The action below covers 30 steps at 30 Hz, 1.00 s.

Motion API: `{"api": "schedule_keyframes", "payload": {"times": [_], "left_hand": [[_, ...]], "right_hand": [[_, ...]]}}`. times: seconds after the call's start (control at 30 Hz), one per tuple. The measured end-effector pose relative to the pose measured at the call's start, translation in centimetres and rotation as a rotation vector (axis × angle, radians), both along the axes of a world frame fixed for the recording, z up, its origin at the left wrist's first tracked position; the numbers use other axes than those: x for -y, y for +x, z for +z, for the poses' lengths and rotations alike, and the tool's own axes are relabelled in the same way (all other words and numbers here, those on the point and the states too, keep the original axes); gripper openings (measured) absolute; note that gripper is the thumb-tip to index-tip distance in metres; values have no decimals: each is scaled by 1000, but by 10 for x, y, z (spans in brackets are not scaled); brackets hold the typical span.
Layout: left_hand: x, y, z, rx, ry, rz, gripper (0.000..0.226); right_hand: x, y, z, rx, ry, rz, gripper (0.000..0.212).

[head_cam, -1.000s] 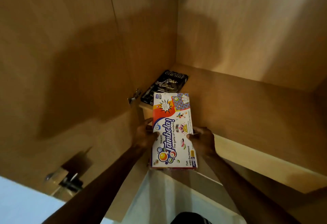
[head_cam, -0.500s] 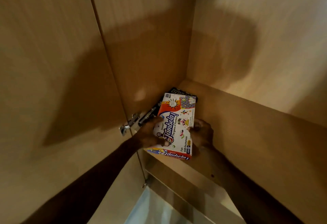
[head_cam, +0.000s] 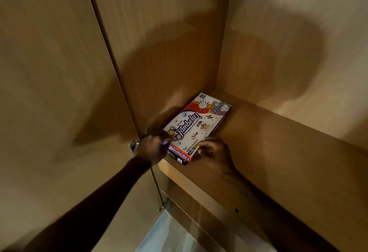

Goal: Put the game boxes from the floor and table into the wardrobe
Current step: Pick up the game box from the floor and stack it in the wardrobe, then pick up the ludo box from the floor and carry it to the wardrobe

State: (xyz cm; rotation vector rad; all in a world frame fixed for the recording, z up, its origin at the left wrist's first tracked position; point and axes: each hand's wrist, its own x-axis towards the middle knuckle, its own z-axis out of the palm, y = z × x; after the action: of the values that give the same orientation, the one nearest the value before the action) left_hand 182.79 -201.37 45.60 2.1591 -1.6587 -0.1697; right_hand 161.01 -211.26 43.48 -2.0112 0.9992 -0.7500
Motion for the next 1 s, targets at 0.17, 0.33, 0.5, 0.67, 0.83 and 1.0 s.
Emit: {"api": "schedule_keyframes", "payload": {"times": [0.17, 0.33, 0.5, 0.67, 0.83, 1.0], "left_hand": [[-4, -15, -7, 45, -76, 92, 48], [-10, -16, -22, -4, -10, 46, 78], [-15, -21, -28, -54, -12, 62, 78], [-31, -35, -32, -218, -72, 151, 65], [-80, -60, -50, -545, -191, 405, 43], [-153, -79, -80, -688, -238, 593, 31]], "right_hand": [[-6, 9, -5, -213, -119, 227, 35], [-10, 16, -2, -308, -180, 271, 40], [-11, 18, -1, -310, -157, 275, 41], [-25, 12, -8, -136, -81, 221, 40], [-67, 7, -25, 62, 12, 171, 30], [-115, 11, -36, 23, 206, 234, 27]]}}
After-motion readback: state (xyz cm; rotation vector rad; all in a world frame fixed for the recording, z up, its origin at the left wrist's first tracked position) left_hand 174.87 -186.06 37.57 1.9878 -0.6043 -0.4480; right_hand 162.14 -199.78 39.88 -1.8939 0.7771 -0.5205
